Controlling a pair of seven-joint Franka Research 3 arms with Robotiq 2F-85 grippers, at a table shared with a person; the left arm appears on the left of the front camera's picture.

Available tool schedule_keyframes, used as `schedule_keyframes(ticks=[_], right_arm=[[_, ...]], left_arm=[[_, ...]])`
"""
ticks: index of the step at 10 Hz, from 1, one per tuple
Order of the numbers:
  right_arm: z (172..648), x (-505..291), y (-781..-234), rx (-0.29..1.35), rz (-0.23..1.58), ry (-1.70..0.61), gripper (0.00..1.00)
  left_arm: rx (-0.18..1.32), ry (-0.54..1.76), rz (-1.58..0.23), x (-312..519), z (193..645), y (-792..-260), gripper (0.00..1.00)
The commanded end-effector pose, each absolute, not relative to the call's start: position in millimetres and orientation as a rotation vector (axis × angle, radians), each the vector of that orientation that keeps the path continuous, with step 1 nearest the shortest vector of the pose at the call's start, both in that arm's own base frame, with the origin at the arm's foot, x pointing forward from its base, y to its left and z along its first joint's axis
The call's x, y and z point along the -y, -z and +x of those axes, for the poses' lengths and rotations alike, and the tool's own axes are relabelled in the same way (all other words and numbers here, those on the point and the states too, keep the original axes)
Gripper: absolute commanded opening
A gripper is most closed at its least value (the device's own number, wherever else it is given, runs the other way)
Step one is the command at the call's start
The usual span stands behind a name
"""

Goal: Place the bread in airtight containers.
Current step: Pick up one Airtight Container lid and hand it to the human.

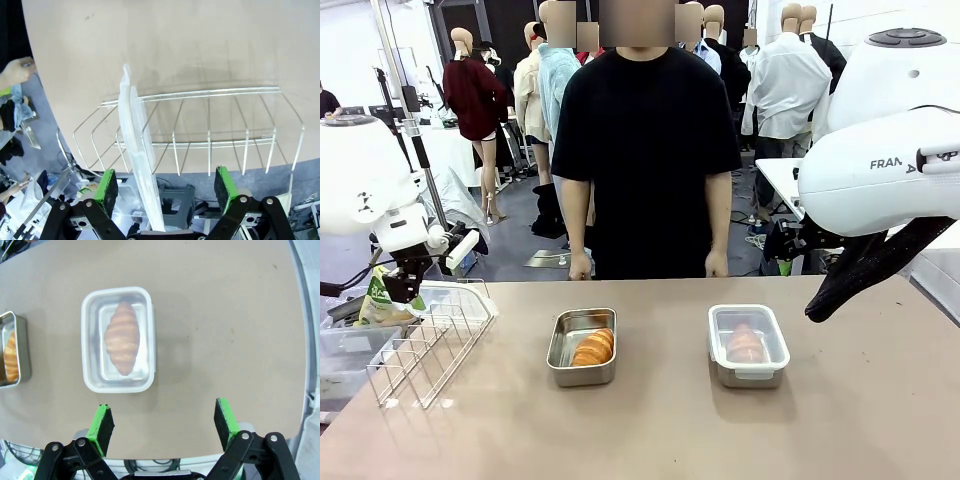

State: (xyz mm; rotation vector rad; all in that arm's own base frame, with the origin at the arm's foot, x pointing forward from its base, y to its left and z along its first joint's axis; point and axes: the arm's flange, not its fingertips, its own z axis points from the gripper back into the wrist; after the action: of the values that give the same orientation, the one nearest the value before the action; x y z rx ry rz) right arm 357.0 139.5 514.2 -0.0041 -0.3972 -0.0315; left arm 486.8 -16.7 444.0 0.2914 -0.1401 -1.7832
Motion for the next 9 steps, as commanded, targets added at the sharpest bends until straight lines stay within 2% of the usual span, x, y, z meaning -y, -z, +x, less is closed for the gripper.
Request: schedule_keyframes(ticks=[1,3,4,5,9], right_arm=[[357,-139,-515,0.396,-0.001,0.028,1.0],[357,-139,-515,0.396,-0.001,0.028,1.0],[357,-139,-515,0.396,-0.001,0.028,1.0],[357,-139,-515,0.396,-0.001,0.028,1.0],[357,-139,-515,0.396,-0.001,0.028,1.0]], left_arm=[[0.135,1.747,0.328,12,501,-435,1.0],[0.137,1.671,0.307,4,511,-425,1.0],[0.142,1.684,0.219,1,514,-418,1.0],[0.162,1.67,0.249,-2,512,-418,0.84],[0.147,1.669,0.244,-4,510,-421,0.04]])
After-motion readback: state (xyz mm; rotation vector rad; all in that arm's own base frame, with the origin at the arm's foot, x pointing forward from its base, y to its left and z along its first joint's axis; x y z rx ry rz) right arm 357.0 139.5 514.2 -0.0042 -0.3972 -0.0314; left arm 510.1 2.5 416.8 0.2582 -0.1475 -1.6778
